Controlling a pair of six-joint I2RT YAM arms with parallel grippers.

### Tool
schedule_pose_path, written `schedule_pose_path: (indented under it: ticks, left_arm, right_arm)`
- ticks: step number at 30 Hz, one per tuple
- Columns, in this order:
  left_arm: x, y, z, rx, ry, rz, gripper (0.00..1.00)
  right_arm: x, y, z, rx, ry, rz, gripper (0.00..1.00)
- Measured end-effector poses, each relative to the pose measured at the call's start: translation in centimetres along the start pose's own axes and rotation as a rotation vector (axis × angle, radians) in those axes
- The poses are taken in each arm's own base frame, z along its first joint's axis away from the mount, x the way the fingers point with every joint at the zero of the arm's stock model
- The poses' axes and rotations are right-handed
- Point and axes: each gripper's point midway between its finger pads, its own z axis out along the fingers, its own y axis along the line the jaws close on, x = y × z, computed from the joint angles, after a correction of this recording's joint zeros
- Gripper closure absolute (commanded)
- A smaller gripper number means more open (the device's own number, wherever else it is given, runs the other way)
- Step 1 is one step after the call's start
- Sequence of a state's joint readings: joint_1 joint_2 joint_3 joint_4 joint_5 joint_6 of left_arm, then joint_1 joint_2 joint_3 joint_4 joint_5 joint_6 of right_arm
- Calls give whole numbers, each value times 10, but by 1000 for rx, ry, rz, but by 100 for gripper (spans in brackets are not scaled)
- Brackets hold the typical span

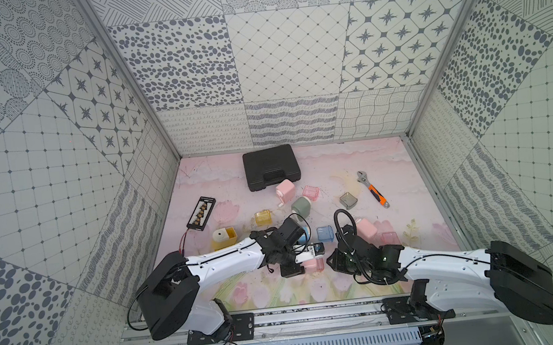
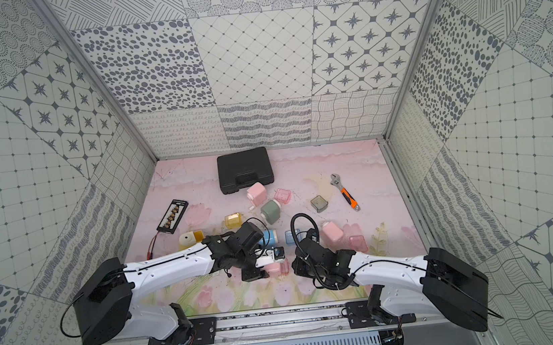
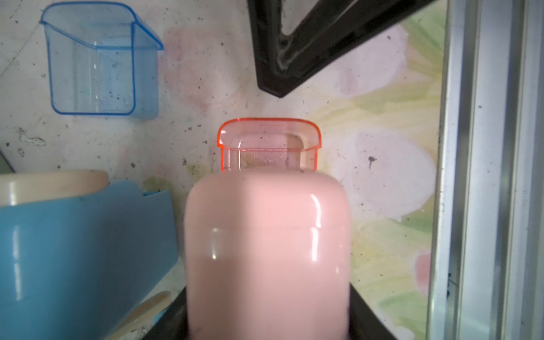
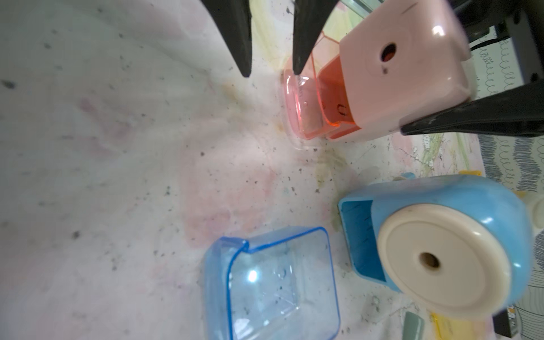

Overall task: Put the tray back into the pencil sharpener
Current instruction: Close the container of the pencil sharpener.

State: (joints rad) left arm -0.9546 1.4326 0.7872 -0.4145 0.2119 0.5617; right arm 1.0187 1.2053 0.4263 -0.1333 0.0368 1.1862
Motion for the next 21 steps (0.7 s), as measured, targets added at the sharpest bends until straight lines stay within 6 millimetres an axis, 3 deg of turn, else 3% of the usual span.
schedule_pose_path:
  ticks: [10, 21]
  left_arm:
    - [-2, 0, 1, 7, 0, 5, 50]
    - [-2, 0, 2, 11, 2, 5, 51]
  right_arm:
    - [6, 17, 13, -73, 46, 15, 73]
    - [7, 25, 15, -109, 58, 19, 73]
